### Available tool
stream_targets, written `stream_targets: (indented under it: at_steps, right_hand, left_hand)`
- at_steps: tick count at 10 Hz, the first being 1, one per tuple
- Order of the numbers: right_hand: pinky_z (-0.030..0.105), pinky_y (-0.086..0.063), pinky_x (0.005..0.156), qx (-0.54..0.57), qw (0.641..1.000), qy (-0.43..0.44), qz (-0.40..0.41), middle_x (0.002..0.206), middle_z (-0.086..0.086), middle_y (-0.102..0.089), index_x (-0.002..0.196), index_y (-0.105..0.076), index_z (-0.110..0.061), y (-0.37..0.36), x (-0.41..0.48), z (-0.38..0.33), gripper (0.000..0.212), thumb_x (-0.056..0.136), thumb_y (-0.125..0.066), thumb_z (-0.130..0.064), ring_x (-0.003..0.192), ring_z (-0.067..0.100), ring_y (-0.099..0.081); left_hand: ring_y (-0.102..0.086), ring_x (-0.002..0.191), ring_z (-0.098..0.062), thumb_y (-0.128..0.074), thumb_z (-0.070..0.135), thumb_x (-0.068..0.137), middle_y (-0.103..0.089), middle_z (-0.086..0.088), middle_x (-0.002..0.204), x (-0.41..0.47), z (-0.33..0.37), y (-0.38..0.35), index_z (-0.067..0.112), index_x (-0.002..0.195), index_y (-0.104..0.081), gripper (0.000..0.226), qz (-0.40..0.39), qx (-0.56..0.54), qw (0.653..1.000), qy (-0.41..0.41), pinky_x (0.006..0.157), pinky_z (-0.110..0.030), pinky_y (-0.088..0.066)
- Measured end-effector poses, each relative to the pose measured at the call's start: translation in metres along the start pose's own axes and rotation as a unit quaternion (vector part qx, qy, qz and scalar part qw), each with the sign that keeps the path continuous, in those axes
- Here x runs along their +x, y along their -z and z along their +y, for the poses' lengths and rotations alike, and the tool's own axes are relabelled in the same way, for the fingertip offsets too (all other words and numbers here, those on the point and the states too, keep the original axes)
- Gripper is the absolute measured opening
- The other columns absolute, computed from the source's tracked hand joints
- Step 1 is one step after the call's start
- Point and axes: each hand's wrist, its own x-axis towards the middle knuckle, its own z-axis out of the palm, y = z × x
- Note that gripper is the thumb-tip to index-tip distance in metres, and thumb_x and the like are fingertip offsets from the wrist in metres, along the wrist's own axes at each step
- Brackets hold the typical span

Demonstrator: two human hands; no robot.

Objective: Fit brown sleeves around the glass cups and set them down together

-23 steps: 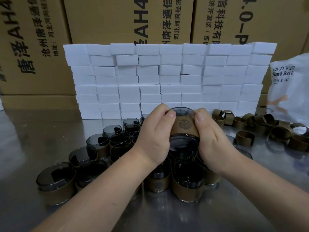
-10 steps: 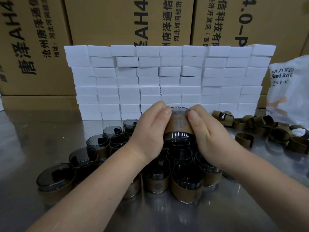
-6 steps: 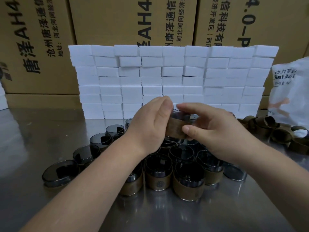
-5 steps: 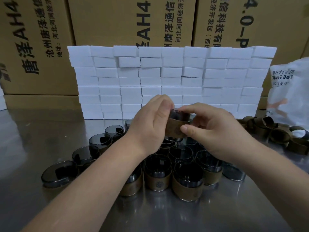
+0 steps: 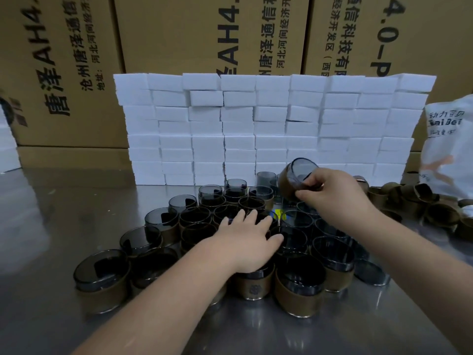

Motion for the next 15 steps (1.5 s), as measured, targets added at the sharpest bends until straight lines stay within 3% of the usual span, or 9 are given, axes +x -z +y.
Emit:
stream_targets:
  at_steps: [2, 3, 5, 7, 10, 12, 13, 14, 15]
  right_hand:
    - [0.025, -0.035, 0.059, -0.086, 0.991, -0.01, -0.099, 0.074, -0.009, -0.054, 0.064, -0.048, -0.031, -0.025, 0.037, 0.006, 0.027, 0.082, -0.065, -0.021, 0.077, 0.016, -0.053]
    - [0.026, -0.036, 0.067, -0.129, 0.982, -0.012, -0.141, 0.074, -0.011, -0.046, 0.065, -0.045, -0.03, -0.034, 0.047, 0.01, 0.027, 0.083, -0.064, -0.022, 0.081, 0.017, -0.049]
    - [0.026, -0.038, 0.064, -0.177, 0.967, -0.002, -0.185, 0.071, -0.01, -0.048, 0.072, -0.051, -0.025, -0.043, 0.049, 0.014, 0.017, 0.085, -0.062, -0.021, 0.075, 0.014, -0.049]
    - [0.026, -0.038, 0.063, -0.182, 0.963, -0.006, -0.198, 0.078, 0.001, -0.057, 0.081, -0.057, -0.016, -0.05, 0.05, 0.02, 0.011, 0.087, -0.061, -0.024, 0.076, 0.017, -0.052]
    - [0.025, -0.038, 0.07, -0.19, 0.957, -0.018, -0.219, 0.082, -0.002, -0.059, 0.08, -0.058, -0.021, -0.058, 0.05, 0.031, 0.013, 0.088, -0.058, -0.031, 0.085, 0.018, -0.055]
    - [0.028, -0.034, 0.064, -0.225, 0.945, 0.01, -0.239, 0.064, 0.001, -0.055, 0.062, -0.056, -0.017, -0.056, 0.044, 0.033, 0.044, 0.096, -0.042, -0.041, 0.07, 0.019, -0.051]
    - [0.028, -0.034, 0.067, -0.214, 0.953, 0.029, -0.214, 0.075, 0.0, -0.059, 0.067, -0.058, -0.021, -0.045, 0.044, 0.037, 0.042, 0.098, -0.039, -0.041, 0.08, 0.022, -0.054]
    - [0.03, -0.043, 0.078, -0.197, 0.965, 0.01, -0.17, 0.107, 0.005, -0.067, 0.107, -0.068, -0.018, -0.028, 0.048, 0.045, 0.038, 0.098, -0.039, -0.042, 0.098, 0.024, -0.058]
    - [0.034, -0.041, 0.088, -0.235, 0.964, -0.023, -0.119, 0.125, 0.009, -0.06, 0.118, -0.064, -0.016, 0.009, 0.06, 0.07, 0.035, 0.098, -0.039, -0.032, 0.112, 0.028, -0.053]
  left_hand:
    - [0.01, 0.144, -0.024, -0.015, 0.058, 0.095, 0.006, -0.002, 0.158, -0.001, 0.001, 0.003, 0.031, 0.149, -0.001, 0.061, -0.009, -0.008, 1.0, -0.001, 0.113, -0.049, 0.004]
    - [0.009, 0.144, -0.024, -0.015, 0.057, 0.095, 0.005, -0.002, 0.158, -0.002, 0.002, 0.003, 0.031, 0.149, -0.001, 0.061, -0.009, -0.01, 1.0, -0.002, 0.113, -0.049, 0.004]
    - [0.009, 0.144, -0.025, -0.016, 0.057, 0.095, 0.004, -0.002, 0.158, -0.004, 0.003, 0.004, 0.03, 0.149, -0.003, 0.061, -0.006, -0.015, 1.0, -0.001, 0.113, -0.05, 0.003]
    - [0.008, 0.144, -0.024, -0.017, 0.057, 0.095, 0.003, -0.002, 0.158, -0.004, 0.004, 0.005, 0.03, 0.149, -0.004, 0.061, -0.005, -0.017, 1.0, -0.002, 0.113, -0.049, 0.003]
    - [0.007, 0.144, -0.024, -0.018, 0.057, 0.095, 0.0, -0.001, 0.158, -0.002, 0.003, 0.003, 0.03, 0.149, -0.007, 0.061, 0.004, -0.018, 1.0, -0.001, 0.113, -0.049, 0.002]
    - [0.006, 0.144, -0.024, -0.018, 0.058, 0.095, -0.001, -0.001, 0.158, 0.0, 0.002, 0.001, 0.031, 0.148, -0.008, 0.061, 0.007, -0.018, 1.0, 0.0, 0.113, -0.05, 0.002]
    - [0.007, 0.144, -0.024, -0.017, 0.058, 0.094, -0.001, 0.0, 0.158, -0.001, 0.002, 0.001, 0.032, 0.148, -0.007, 0.061, 0.006, -0.018, 1.0, 0.0, 0.113, -0.05, 0.002]
    - [0.007, 0.144, -0.023, -0.017, 0.059, 0.094, 0.0, 0.0, 0.158, -0.001, 0.001, 0.001, 0.032, 0.148, -0.006, 0.062, 0.004, -0.021, 1.0, -0.001, 0.113, -0.049, 0.003]
    - [0.007, 0.144, -0.023, -0.017, 0.059, 0.094, -0.001, 0.0, 0.158, 0.0, 0.001, 0.001, 0.032, 0.148, -0.006, 0.061, 0.004, -0.021, 1.0, -0.003, 0.113, -0.049, 0.003]
